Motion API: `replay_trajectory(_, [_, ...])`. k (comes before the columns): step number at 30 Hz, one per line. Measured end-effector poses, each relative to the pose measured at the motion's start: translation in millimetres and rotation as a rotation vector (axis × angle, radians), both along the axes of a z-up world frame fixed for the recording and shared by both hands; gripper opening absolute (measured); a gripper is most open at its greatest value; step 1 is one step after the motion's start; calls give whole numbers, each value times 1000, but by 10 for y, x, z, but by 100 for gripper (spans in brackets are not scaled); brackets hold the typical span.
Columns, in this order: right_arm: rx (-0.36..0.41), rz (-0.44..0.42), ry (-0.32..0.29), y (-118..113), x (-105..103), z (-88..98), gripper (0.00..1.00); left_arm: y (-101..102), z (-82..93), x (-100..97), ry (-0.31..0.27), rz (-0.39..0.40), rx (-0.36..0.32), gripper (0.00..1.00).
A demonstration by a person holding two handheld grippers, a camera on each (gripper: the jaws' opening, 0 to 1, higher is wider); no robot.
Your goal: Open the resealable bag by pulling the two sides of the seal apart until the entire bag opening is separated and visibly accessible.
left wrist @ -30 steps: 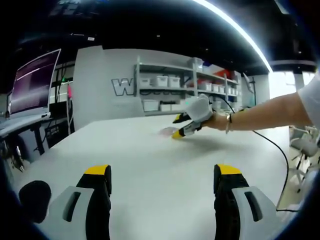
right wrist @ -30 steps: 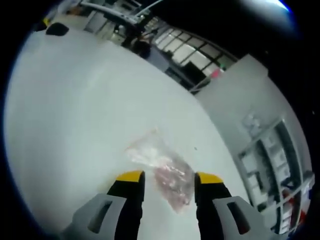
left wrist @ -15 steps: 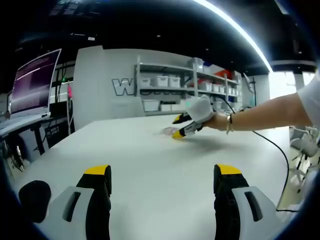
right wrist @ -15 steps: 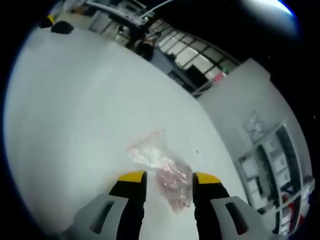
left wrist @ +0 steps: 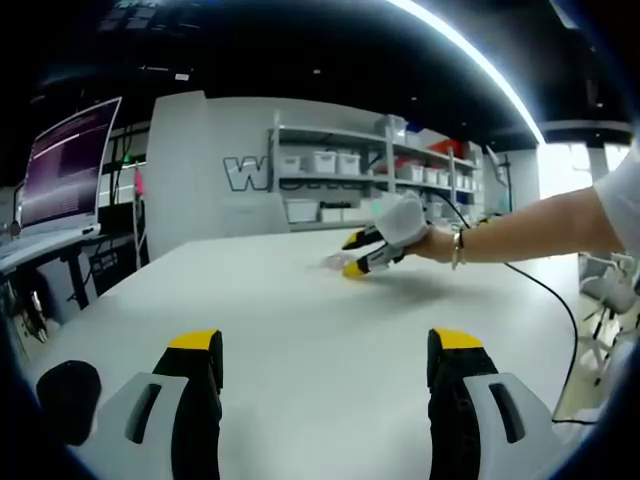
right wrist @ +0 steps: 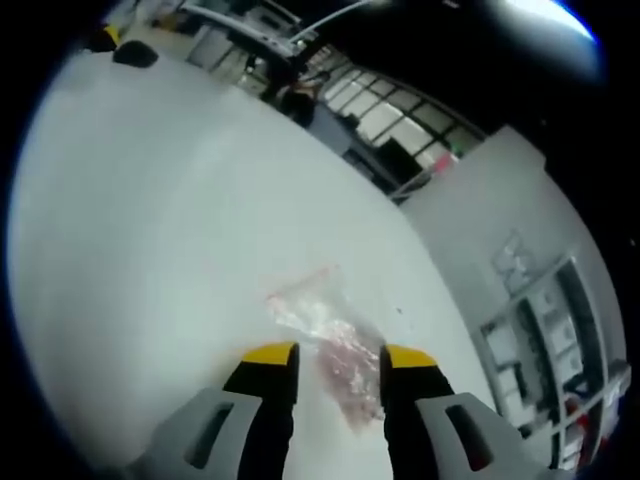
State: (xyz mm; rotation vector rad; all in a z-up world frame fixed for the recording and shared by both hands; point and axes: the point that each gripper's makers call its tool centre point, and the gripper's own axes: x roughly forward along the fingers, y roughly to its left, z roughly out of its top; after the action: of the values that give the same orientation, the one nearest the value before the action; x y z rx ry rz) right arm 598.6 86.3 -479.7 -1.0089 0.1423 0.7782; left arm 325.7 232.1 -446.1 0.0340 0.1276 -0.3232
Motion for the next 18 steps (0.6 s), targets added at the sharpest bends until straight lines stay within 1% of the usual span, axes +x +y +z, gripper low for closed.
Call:
replay_trajectory(11, [-22,22,-13,19,10,9,24,19,3,1,-1,4,-2,82])
replay_trajectory(18, [-28,36,-11,39,-4,-5,23,38,0,-1,-1,8,-4,82])
